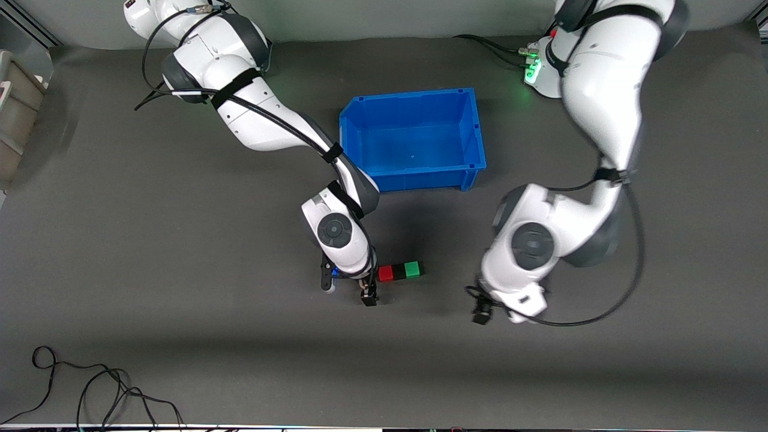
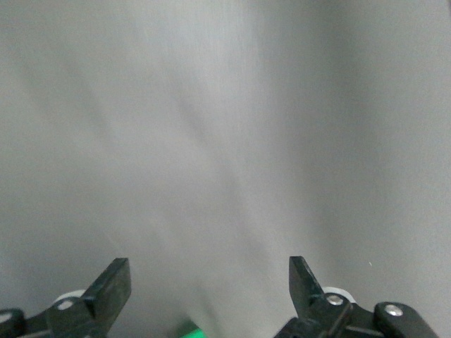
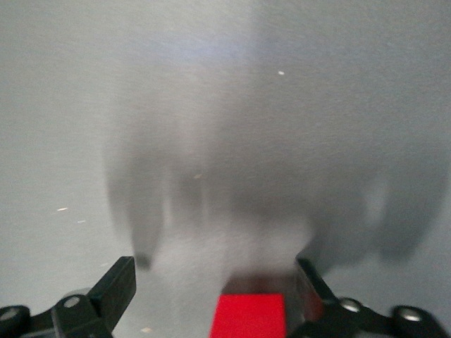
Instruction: Attach green and red cubes to black cube
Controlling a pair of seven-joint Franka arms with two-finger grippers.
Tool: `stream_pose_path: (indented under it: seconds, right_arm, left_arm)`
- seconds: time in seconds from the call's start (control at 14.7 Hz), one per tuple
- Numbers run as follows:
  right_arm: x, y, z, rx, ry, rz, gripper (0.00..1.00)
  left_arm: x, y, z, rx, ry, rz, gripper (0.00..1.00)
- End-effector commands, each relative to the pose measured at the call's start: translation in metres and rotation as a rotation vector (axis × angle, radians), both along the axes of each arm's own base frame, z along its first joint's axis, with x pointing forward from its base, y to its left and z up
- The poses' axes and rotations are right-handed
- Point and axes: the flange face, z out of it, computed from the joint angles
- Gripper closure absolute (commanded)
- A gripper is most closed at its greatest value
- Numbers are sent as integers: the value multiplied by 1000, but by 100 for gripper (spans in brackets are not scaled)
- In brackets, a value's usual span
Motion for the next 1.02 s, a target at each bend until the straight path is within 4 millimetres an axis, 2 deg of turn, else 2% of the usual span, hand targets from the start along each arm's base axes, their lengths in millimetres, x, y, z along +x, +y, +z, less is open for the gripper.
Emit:
stream_pose_path:
  seconds: [0.0, 0.14, 0.27, 0.41, 0.54, 0.68, 0.75, 0.81, 0.95]
  right_arm:
    - [7, -7, 54, -37, 16, 82, 0]
    - [11, -24, 107, -77, 59, 163, 0]
    - [3, -42, 163, -123, 122, 352, 0]
    - [-10, -65, 219, -167, 187, 579, 0]
    - [-15, -115, 281, -172, 231, 768, 0]
    - [-25, -169, 333, -166, 288, 968, 0]
    - [-28, -201, 357, -148, 303, 1044, 0]
    - [-29, -238, 380, -124, 301, 1119, 0]
    - [-35, -291, 409, -91, 282, 1299, 0]
  left_arm:
    - [-12, 65, 54, 50, 118, -202, 0]
    - [-23, 116, 88, 40, 212, -422, 0]
    - [-28, 163, 104, 25, 227, -559, 0]
    - [-40, 194, 130, 14, 182, -754, 0]
    - [-57, 245, 157, -24, 155, -897, 0]
    - [-78, 277, 183, -37, 110, -1103, 0]
    - [-89, 287, 190, -22, 98, -1122, 0]
    - [-100, 289, 194, -9, 94, -1118, 0]
    - [-123, 303, 210, 13, 83, -1104, 0]
